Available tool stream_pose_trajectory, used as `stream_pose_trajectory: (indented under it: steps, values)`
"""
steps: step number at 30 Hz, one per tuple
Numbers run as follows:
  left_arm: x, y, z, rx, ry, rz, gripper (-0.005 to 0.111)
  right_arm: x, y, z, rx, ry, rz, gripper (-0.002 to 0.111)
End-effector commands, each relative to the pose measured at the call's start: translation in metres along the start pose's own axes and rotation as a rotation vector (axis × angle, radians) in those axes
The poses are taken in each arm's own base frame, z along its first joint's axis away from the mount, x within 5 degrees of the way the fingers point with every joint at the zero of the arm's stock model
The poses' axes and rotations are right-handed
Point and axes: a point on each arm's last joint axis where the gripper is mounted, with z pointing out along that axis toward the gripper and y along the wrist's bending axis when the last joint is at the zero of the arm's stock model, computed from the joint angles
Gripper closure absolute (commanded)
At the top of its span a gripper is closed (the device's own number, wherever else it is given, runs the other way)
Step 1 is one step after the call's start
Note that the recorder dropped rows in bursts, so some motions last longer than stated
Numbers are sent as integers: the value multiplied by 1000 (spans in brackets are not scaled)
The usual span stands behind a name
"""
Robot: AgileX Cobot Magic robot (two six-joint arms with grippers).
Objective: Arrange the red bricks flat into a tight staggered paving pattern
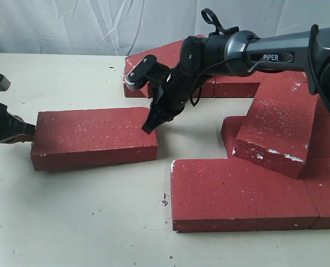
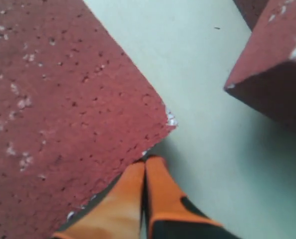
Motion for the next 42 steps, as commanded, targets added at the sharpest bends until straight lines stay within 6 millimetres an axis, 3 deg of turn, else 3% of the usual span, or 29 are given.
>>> stream_pose_trajectory:
  steps: [1, 6, 12, 15, 18, 21, 24, 28, 30, 35, 42]
  values:
    - [-2, -12, 11, 109, -24, 23, 107, 3, -5, -1, 56, 24, 12, 107]
    - [-5, -13, 26, 24, -22, 27, 107, 7, -19, -11, 212, 99, 49, 107]
    - [-16, -9, 24, -22, -110, 46, 107, 19, -27, -30, 326, 269, 27, 107]
    - [-15, -10, 10, -18, -76, 117, 107, 25, -33, -50, 341, 337, 105, 107]
    - [-15, -11, -18, -13, -25, 123, 107, 32, -29, -73, 268, 324, 164, 107]
    - [-13, -15, -43, -12, 15, 103, 107, 40, -14, -88, 123, 194, 103, 107]
    - [-16, -24, -56, 23, -1, 105, 107, 45, 11, -99, -65, 31, -41, 107]
    - [-24, -28, -55, -4, -30, 120, 107, 39, 26, -96, -179, -139, -181, 107]
    - [-30, -28, -54, -46, -29, 114, 107, 37, 29, -90, -227, -176, -123, 109]
    - [-17, -37, -51, -78, 253, 164, 107, 36, 38, -76, -401, -114, -162, 109]
    - [-8, -38, -30, -54, 325, 185, 107, 36, 34, -46, -485, -76, -139, 109]
